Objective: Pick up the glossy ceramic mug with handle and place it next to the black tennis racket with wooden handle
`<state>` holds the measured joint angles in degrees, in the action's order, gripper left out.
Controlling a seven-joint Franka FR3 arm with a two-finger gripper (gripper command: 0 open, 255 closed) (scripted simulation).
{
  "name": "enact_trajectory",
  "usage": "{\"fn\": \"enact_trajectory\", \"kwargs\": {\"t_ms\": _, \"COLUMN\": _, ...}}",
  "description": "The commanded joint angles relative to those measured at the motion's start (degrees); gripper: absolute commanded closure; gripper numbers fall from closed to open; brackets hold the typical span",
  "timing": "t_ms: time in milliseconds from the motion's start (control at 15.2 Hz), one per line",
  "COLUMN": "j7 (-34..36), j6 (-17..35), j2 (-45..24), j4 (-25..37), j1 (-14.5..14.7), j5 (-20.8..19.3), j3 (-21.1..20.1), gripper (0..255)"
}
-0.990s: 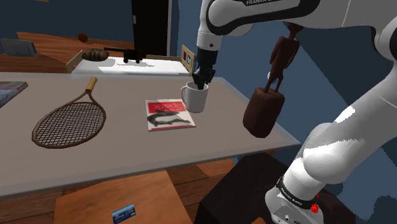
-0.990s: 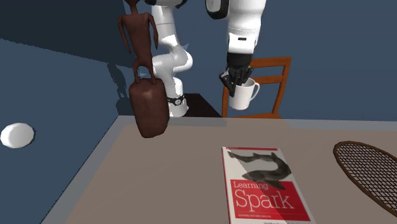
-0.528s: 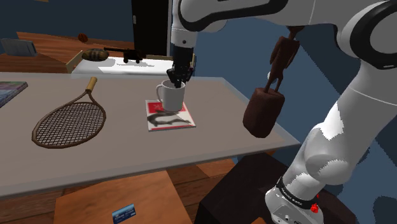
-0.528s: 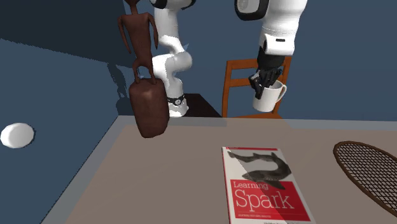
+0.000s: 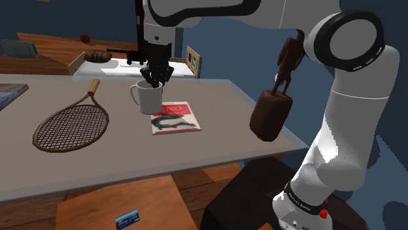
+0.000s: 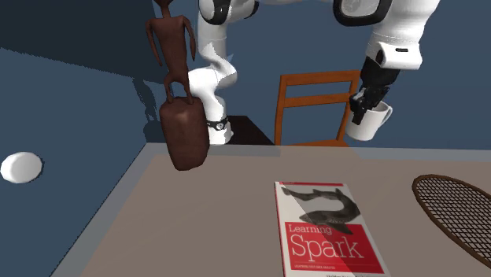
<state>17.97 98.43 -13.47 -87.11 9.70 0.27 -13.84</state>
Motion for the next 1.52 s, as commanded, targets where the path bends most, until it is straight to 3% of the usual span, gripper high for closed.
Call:
{"fn": "enact_trajectory", "kwargs": {"t_ms": 0, "j7": 2.3, "j6": -1.9, "j2": -5.5, "j4": 7.4, "j1": 1.8, "j5": -1.4, "j3": -0.6, "gripper": 255}}
{"fn": "enact_trajectory", "kwargs": {"t_ms": 396, "j7": 6.6, "j6": -11.7, "j2": -23.2, "j4": 34.9, "j1": 8.4, "j5": -5.2, "j3": -0.7, "gripper": 255}}
{"fn": "enact_trajectory", "kwargs": {"t_ms": 1452, "j7": 6.4, "j6": 2.7, "j2": -20.3, "j4": 17.5, "j1": 6.6, "j5": -4.7, "j3": -0.7, "gripper": 255}}
